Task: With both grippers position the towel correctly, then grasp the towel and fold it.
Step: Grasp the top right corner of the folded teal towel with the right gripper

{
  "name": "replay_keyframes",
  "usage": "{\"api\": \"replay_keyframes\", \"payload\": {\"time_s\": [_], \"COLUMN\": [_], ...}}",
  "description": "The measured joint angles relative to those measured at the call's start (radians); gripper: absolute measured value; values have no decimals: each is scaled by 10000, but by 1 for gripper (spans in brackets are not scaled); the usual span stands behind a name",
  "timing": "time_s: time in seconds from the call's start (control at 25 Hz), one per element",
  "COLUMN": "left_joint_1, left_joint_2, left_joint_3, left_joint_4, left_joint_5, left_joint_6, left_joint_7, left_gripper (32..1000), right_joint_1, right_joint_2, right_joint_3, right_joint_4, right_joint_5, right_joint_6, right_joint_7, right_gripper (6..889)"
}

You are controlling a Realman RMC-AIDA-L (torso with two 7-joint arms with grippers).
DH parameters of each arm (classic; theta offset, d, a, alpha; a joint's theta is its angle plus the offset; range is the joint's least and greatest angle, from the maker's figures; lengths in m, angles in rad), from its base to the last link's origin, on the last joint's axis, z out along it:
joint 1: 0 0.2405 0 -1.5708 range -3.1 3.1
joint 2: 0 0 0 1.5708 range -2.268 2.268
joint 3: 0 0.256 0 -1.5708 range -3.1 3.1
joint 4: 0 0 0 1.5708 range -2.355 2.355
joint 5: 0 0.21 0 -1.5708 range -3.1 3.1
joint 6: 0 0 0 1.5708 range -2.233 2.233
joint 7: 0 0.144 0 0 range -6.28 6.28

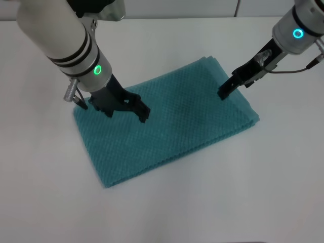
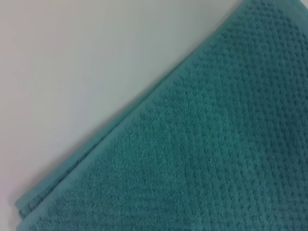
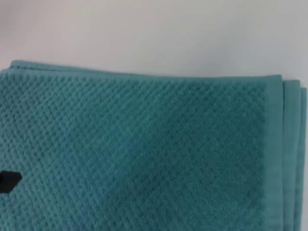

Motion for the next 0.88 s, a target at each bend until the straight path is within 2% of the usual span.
{"api": "replay_keyframes", "payload": {"time_s": [0.2, 0.4, 0.88], "left_joint_1": [-10, -35, -102], "left_joint_2": [8, 30, 13], "left_joint_3": [-131, -281, -336], "left_joint_4": [5, 3, -45], "left_joint_5": [-13, -16, -15], "left_joint_6": [43, 56, 21], "left_joint_7": [0, 4, 84], "left_gripper": [899, 899, 899], "right_joint_1": [-8, -15, -89], "right_joint_2": [67, 86, -6], "right_joint_3": [32, 54, 9], "right_joint_4": [59, 78, 85], "right_joint_5": [40, 558, 567], "right_joint_6": [12, 84, -21], "right_joint_7": [182, 435, 522], "right_gripper": [853, 854, 855]}}
